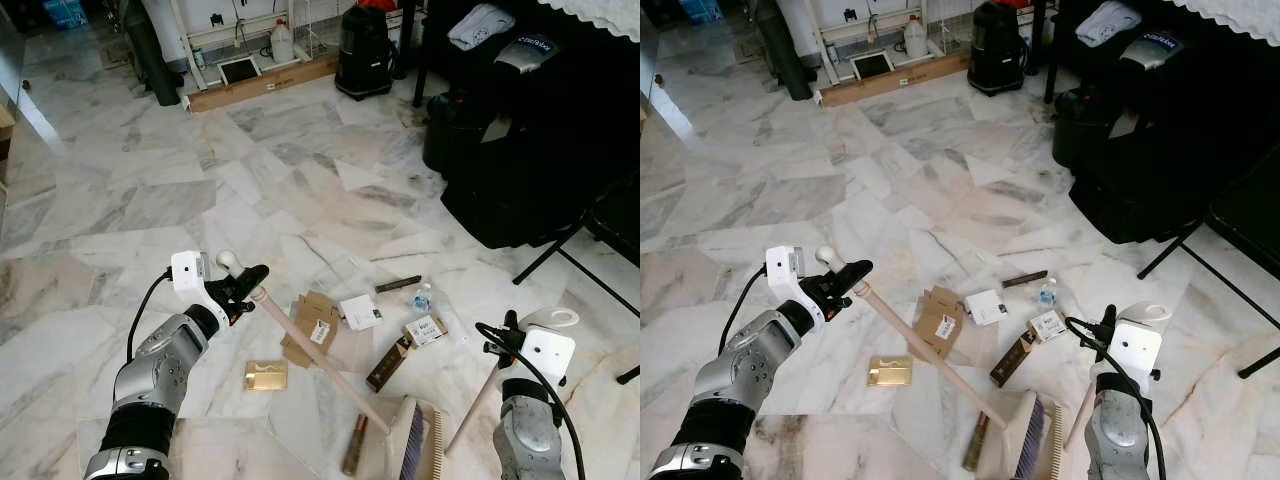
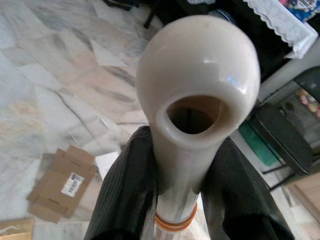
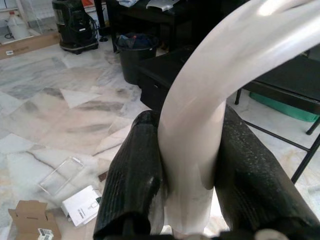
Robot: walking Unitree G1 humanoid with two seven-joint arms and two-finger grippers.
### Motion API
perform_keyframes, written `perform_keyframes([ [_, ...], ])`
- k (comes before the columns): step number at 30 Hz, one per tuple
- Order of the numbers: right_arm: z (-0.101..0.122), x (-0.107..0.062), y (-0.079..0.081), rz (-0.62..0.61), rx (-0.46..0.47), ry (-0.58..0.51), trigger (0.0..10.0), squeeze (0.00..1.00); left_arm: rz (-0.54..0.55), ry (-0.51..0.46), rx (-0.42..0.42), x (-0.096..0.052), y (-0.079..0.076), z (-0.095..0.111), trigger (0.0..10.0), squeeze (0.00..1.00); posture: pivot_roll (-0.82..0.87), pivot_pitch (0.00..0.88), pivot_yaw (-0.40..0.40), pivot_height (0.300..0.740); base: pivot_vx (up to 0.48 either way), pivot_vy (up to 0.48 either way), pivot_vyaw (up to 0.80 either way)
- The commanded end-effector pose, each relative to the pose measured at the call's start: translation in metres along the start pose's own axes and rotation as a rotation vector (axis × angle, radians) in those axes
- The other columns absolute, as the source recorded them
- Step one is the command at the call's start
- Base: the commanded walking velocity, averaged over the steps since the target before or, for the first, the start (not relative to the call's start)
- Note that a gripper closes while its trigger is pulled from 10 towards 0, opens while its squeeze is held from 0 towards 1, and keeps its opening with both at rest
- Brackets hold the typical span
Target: Sweep floor
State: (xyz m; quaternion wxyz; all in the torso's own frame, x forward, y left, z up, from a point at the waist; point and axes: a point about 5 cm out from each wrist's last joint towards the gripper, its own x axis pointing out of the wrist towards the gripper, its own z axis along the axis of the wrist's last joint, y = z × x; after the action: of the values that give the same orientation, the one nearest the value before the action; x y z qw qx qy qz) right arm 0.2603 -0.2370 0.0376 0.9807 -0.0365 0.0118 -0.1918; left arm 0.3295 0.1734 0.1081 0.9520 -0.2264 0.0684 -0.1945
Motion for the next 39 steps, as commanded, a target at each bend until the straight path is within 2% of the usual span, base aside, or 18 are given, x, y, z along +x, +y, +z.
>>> perform_keyframes([
  [1, -0.01, -0.005, 0.006, 0.027, 0.004, 0.048, 10.0, 0.0, 0.051, -0.111, 0.044, 0.0, 0.004, 0.023, 10.0, 0.0, -0.01, 0.136, 0.095, 0.74, 0.0, 0.0, 0.0],
  [2, -0.01, -0.005, 0.006, 0.027, 0.004, 0.048, 10.0, 0.0, 0.051, -0.111, 0.044, 0.0, 0.004, 0.023, 10.0, 0.0, -0.01, 0.136, 0.095, 0.74, 0.0, 0.0, 0.0],
  [3, -0.01, -0.006, 0.006, 0.029, 0.005, 0.048, 10.0, 0.0, 0.122, -0.197, 0.074, -0.001, 0.01, 0.04, 10.0, 0.0, -0.01, 0.137, 0.094, 0.74, 0.0, 0.0, 0.0],
  [4, -0.01, -0.006, 0.006, 0.029, 0.005, 0.049, 10.0, 0.0, 0.145, -0.228, 0.082, -0.002, 0.012, 0.046, 10.0, 0.0, -0.01, 0.137, 0.094, 0.74, 0.0, 0.0, 0.0],
  [5, -0.01, -0.005, 0.006, 0.031, 0.005, 0.049, 10.0, 0.0, 0.191, -0.286, 0.131, -0.004, 0.015, 0.059, 10.0, 0.0, -0.01, 0.137, 0.094, 0.74, 0.0, 0.0, 0.0],
  [8, -0.01, -0.006, 0.006, 0.032, 0.005, 0.049, 10.0, 0.0, 0.213, -0.309, 0.159, -0.005, 0.017, 0.064, 10.0, 0.0, -0.01, 0.138, 0.093, 0.74, 0.0, 0.0, 0.0],
  [9, -0.01, -0.006, 0.007, 0.034, 0.006, 0.05, 10.0, 0.0, 0.275, -0.323, 0.227, -0.008, 0.023, 0.069, 10.0, 0.0, -0.01, 0.135, 0.094, 0.74, 0.0, 0.0, 0.0],
  [13, -0.01, -0.006, 0.008, 0.036, 0.008, 0.047, 10.0, 0.0, 0.408, -0.291, 0.358, -0.015, 0.041, 0.066, 10.0, 0.0, -0.02, 0.137, 0.094, 0.74, 0.0, 0.0, 0.0],
  [15, -0.009, -0.006, 0.008, 0.037, 0.008, 0.042, 10.0, 0.0, 0.429, -0.184, 0.521, -0.017, 0.048, 0.053, 10.0, 0.0, -0.03, 0.137, 0.096, 0.74, 0.0, 0.0, 0.0],
  [18, -0.009, -0.007, 0.005, 0.034, 0.006, 0.038, 10.0, 0.0, 0.401, -0.121, 0.507, -0.017, 0.05, 0.039, 10.0, 0.0, -0.04, 0.141, 0.096, 0.74, 0.0, 0.0, 0.0],
  [24, -0.01, -0.008, 0.002, 0.034, -0.001, 0.041, 10.0, 0.0, 0.387, -0.105, 0.504, -0.015, 0.05, 0.029, 10.0, 0.0, -0.03, 0.144, 0.091, 0.74, 0.0, 0.0, 0.0],
  [32, -0.007, -0.005, 0.006, 0.044, 0.008, 0.031, 10.0, 0.0, 0.396, -0.11, 0.51, -0.015, 0.051, 0.024, 10.0, 0.0, -0.03, 0.137, 0.09, 0.74, 0.0, 0.0, 0.0],
  [39, -0.006, -0.004, 0.006, 0.044, 0.01, 0.026, 10.0, 0.0, 0.339, -0.105, 0.514, -0.013, 0.048, 0.025, 10.0, 0.0, -0.03, 0.135, 0.09, 0.74, 0.0, 0.0, 0.0],
])
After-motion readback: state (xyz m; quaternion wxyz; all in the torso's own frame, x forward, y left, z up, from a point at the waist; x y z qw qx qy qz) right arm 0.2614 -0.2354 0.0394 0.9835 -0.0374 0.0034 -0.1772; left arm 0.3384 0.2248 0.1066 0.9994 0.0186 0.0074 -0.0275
